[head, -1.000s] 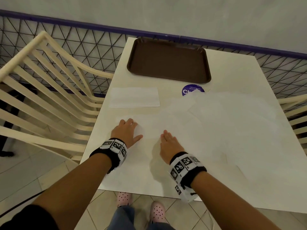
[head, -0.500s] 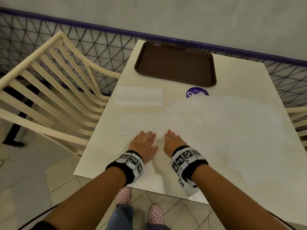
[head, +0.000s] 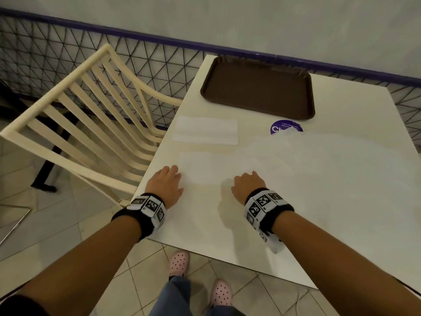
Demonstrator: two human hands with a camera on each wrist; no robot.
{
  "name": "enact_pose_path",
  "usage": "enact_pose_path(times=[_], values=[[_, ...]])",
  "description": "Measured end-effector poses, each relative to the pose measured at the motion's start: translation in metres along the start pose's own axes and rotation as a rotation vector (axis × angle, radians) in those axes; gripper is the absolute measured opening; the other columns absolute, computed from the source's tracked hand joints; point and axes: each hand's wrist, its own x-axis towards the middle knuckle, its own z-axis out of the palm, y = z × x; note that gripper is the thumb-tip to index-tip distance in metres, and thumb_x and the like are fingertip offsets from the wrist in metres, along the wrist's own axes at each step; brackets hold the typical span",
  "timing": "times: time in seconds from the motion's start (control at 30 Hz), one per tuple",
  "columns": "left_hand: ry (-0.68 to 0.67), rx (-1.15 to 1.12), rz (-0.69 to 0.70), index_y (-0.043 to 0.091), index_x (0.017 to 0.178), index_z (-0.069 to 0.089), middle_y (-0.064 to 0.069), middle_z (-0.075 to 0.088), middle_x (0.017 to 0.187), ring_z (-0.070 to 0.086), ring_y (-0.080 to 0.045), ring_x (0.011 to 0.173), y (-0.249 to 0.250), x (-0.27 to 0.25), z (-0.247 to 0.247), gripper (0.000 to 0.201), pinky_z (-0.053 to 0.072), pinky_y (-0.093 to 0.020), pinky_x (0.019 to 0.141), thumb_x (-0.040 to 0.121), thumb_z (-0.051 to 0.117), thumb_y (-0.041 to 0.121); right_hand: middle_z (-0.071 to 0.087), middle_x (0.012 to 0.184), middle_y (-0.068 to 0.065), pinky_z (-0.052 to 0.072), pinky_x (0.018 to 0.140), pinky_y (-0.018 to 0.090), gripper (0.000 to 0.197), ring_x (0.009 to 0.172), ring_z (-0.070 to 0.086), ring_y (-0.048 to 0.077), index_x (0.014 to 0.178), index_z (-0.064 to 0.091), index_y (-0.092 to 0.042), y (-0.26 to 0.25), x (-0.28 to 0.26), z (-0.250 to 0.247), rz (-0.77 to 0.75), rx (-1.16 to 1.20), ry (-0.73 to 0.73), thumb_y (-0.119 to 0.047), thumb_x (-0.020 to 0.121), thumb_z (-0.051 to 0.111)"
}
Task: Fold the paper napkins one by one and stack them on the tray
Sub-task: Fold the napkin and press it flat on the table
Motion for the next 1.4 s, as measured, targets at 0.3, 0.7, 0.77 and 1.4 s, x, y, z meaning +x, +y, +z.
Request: enact_pose_path(times=[0.3,0.7,0.77,1.4], values=[[-0.136,0.015,0.179,0.014,0.146,0.019,-0.007,0.02,0.148,0.03,-0.025,0.13,0.018,0.044,-0.018,0.053,0.043,-0.034,0.093,0.096,0.037,0.01,0.054,0.127,0.009,0.023,0.111,0.042,0.043,0.119,0.051,0.027,0.126,0.048,-0.007,-0.015,0.017,-0.011,-0.052,-0.064,0.029,-0.038,0.096,0.04],[-0.057,0.113,0.335,0.012,0.134,0.041,-0.009,0.047,0.127,0.053,-0.027,0.111,-0.013,0.07,-0.038,0.038,0.044,-0.034,0.085,0.098,0.033,0.006,0.052,0.128,0.009,0.024,0.11,0.038,0.036,0.121,0.048,0.026,0.129,0.044,-0.008,-0.005,0.026,-0.031,-0.052,-0.148,0.157,-0.006,0.096,0.032],[0.009,0.084,0.329,0.015,0.131,0.045,-0.007,0.051,0.125,0.053,-0.027,0.111,-0.03,0.087,-0.055,0.034,0.045,-0.035,0.089,0.1,0.033,0.011,0.057,0.122,0.01,0.031,0.103,0.036,0.035,0.115,0.053,0.026,0.123,0.049,-0.007,0.001,0.03,-0.055,-0.05,-0.112,0.264,-0.002,0.093,0.032],[0.06,0.001,0.326,0.018,0.149,0.015,-0.001,0.012,0.157,0.033,-0.02,0.137,-0.084,0.157,-0.07,0.058,0.034,-0.032,0.107,0.096,0.029,-0.003,0.023,0.153,0.001,0.024,0.114,0.034,0.057,0.138,0.029,0.024,0.146,0.026,-0.018,0.011,0.125,-0.096,0.033,0.142,0.315,0.006,0.094,0.025]])
